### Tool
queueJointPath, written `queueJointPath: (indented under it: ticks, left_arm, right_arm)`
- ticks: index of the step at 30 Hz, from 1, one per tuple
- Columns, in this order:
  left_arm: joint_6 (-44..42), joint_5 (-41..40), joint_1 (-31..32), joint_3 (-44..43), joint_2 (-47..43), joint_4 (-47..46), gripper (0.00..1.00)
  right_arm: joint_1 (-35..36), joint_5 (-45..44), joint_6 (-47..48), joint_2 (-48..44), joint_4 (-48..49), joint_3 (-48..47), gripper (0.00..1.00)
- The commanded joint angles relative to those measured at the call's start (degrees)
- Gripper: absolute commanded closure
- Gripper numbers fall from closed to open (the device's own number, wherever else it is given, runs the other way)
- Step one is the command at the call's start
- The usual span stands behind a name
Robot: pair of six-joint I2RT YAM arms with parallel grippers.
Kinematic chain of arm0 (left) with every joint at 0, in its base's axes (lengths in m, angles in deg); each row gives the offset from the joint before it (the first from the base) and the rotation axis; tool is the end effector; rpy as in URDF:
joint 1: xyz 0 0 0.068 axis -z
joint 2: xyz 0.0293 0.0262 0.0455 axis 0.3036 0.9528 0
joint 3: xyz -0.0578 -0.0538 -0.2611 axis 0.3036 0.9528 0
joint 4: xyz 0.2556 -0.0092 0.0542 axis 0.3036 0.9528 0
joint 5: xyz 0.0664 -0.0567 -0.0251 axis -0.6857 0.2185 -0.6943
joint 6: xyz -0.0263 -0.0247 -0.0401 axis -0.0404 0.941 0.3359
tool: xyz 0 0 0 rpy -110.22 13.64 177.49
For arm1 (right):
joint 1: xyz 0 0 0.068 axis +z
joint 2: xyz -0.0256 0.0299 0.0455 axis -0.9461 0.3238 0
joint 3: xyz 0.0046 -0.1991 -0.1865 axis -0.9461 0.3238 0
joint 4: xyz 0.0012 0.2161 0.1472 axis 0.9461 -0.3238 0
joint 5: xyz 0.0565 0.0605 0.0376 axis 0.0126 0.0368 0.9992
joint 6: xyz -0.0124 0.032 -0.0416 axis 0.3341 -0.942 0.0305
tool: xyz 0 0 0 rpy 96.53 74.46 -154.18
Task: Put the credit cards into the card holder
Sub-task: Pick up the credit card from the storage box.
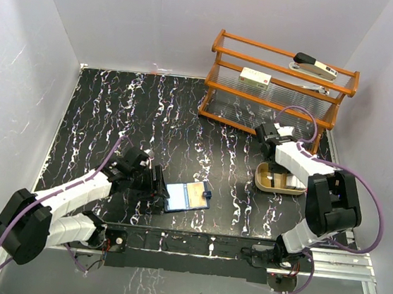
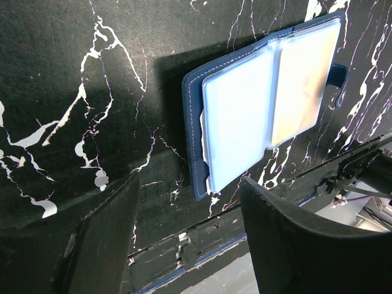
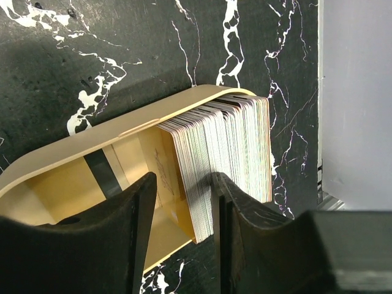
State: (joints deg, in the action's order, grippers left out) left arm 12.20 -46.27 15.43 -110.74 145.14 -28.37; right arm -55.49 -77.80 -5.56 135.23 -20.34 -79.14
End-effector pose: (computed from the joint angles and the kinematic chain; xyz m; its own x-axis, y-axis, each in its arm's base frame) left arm 0.1647 -0.1190 0.1701 -0.9383 -0.2027 -0.2800 0.0010 0.8084 -0.5886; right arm 0.2735 0.0531 0.1901 -0.9189 0.0125 -0.3942 0.2343 0.8213 -0.5202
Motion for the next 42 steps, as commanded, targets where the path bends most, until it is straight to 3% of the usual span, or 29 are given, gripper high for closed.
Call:
queueJointPath:
  ticks: [1, 11, 27, 32, 42]
  left_arm:
    - [-0.19, 0.71, -0.20, -0.16, -1.96, 0.61, 0.36]
    - [-0.54, 0.30, -0.21, -0.58, -1.93, 1.02, 0.36]
    - [0.00, 1.26, -0.22, -0.34, -1.64, 0.50, 0.36]
    - [-0.10, 1.58, -0.21, -0.43, -0.80, 0.43, 0.36]
    - [0.42, 3.33, -0.19, 0.35, 0.67, -1.64, 0.36]
  right_arm:
    - [-0.24, -3.20, -0.78, -0.37, 1.79, -0.11, 0.61]
    - [-0.33, -5.77, -1.10, -0.78, 0.15, -0.90, 0.78]
    - [-0.26, -3.74, -0.67, -3.72, -0.62, -1.74, 0.91]
    - [-0.15, -0.71, -0.25, -5.17, -1.10, -2.29, 0.97]
    - [1.61, 9.18, -0.61, -12.82, -3.83, -3.97, 1.00]
